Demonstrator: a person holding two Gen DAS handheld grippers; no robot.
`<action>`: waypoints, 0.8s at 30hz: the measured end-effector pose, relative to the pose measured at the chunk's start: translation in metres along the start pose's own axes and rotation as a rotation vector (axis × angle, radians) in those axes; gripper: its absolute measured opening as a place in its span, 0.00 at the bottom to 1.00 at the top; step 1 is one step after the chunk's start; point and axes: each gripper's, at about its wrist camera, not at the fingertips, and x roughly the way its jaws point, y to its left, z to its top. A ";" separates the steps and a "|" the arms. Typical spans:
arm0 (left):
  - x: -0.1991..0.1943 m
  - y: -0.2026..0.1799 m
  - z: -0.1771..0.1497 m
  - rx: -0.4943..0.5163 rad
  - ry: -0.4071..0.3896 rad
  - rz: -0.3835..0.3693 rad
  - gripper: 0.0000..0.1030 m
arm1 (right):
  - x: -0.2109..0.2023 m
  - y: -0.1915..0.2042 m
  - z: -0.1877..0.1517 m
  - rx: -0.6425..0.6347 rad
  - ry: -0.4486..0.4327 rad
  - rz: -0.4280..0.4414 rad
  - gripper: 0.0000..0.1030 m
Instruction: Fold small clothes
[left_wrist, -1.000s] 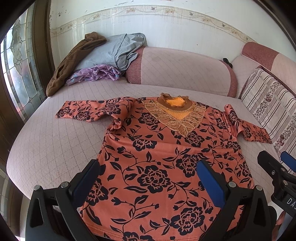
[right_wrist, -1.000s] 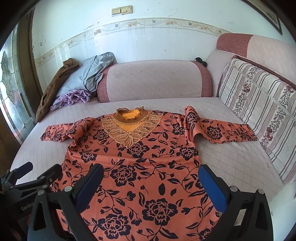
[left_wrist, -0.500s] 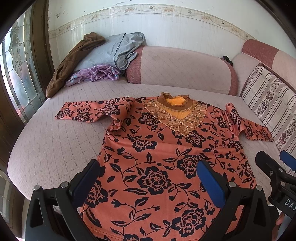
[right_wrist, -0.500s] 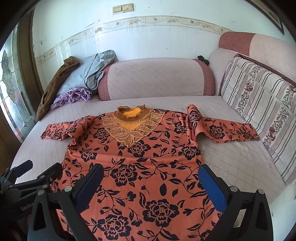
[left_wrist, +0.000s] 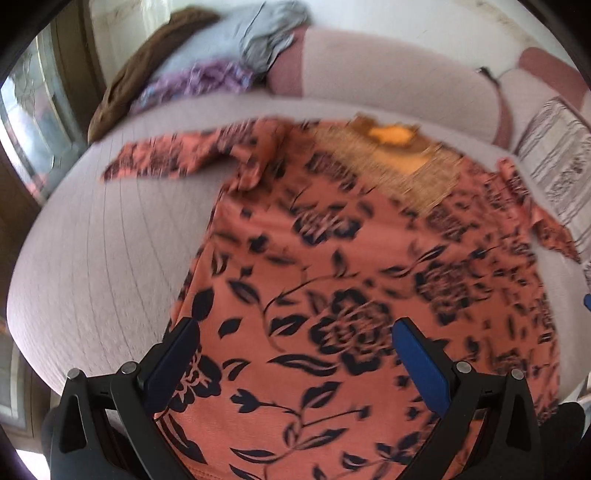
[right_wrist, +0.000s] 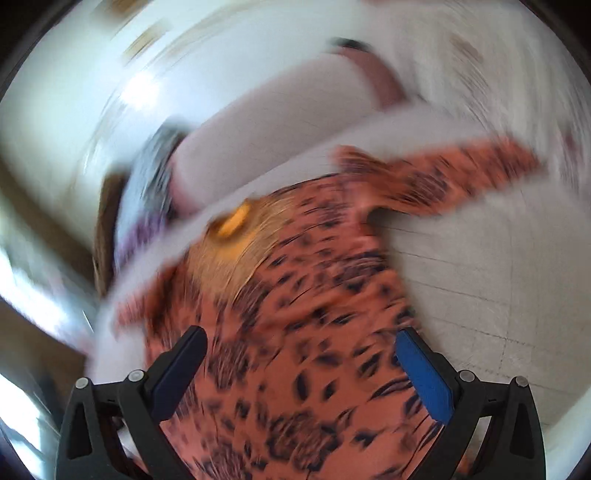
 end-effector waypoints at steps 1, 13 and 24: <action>0.006 0.003 -0.001 -0.005 0.011 0.009 1.00 | 0.005 -0.031 0.011 0.120 0.024 0.018 1.00; 0.059 0.025 -0.006 -0.074 0.098 0.022 1.00 | 0.064 -0.233 0.163 0.746 -0.168 0.036 0.83; 0.059 0.034 -0.016 -0.030 0.028 -0.051 1.00 | 0.068 -0.164 0.244 0.478 -0.132 -0.249 0.07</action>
